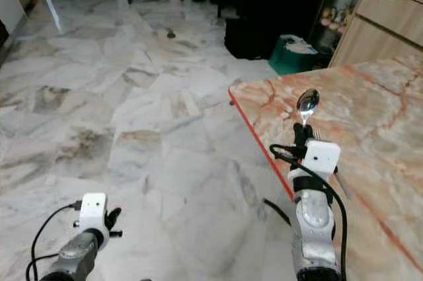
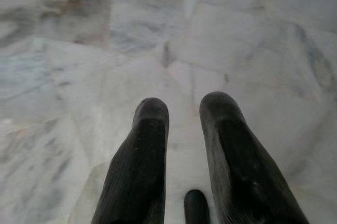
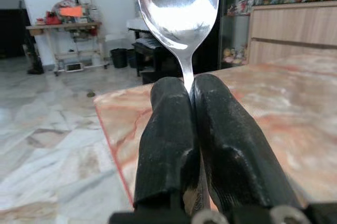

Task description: Setting the table

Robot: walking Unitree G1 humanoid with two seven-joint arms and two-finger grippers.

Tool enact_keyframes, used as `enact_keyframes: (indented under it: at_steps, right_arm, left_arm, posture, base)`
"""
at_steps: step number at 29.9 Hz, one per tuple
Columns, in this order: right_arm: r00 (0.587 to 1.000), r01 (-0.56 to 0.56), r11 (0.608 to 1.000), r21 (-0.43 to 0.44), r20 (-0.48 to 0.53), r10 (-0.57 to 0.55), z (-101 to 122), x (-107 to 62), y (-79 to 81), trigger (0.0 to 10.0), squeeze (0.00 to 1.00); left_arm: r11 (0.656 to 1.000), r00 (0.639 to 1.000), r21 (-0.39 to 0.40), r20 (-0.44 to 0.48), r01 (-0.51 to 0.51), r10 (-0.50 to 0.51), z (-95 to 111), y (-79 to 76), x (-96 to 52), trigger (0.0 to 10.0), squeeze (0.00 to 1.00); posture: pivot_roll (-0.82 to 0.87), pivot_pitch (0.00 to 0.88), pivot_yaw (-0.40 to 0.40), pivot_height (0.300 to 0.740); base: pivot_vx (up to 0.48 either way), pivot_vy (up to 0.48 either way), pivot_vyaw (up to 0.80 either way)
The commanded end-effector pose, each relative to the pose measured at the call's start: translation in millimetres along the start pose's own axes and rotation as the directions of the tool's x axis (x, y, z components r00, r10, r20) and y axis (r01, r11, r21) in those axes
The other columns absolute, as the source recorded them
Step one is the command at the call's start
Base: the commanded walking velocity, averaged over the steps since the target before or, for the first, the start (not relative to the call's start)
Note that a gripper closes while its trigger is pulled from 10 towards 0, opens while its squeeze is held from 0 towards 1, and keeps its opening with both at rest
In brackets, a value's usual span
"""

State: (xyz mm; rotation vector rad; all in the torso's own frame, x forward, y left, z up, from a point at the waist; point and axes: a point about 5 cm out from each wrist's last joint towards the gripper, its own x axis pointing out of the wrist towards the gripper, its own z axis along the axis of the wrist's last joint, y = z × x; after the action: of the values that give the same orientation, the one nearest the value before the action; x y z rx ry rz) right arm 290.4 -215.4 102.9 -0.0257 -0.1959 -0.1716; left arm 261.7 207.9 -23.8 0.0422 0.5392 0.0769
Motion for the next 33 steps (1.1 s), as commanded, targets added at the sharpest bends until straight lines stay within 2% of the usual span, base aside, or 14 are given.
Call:
enact_keyframes:
  at_steps: [1,33]
  right_arm:
    - [1.0,0.003,1.0,-0.004,0.006,-0.003,1.1,1.4,-1.5,10.0,0.0]
    - [1.0,0.002,1.0,0.003,0.02,-0.002,1.7,1.9,-1.3,10.0,0.0]
  left_arm:
    - [1.0,1.0,-0.006,-0.015,-0.002,0.002,-3.5,-1.9,-0.8,10.0,0.0]
    - [1.0,1.0,-0.006,-0.005,-0.001,0.0,0.5,-4.0,0.7,10.0,0.0]
  posture:
    - [0.07,0.0,-0.032,0.727]
    - [0.08,0.0,-0.03,0.727]
  base:
    - [-0.262,0.0,0.0]
    - [-0.285,0.0,0.0]
